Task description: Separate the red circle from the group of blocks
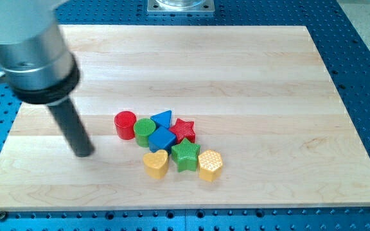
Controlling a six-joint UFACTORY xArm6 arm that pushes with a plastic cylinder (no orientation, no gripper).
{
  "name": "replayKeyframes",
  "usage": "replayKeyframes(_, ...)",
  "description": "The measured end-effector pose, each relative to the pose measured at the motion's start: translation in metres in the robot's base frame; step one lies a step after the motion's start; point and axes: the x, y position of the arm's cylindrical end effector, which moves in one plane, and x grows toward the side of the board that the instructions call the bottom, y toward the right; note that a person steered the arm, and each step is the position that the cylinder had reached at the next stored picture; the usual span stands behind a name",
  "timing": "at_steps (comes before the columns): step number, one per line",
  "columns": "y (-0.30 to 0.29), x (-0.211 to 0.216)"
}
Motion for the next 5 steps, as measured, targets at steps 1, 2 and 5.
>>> replayKeyframes(1,0.028,-0.024)
replayKeyframes(2,0.083,-0.046)
replayKeyframes(5,0.201,-0.061)
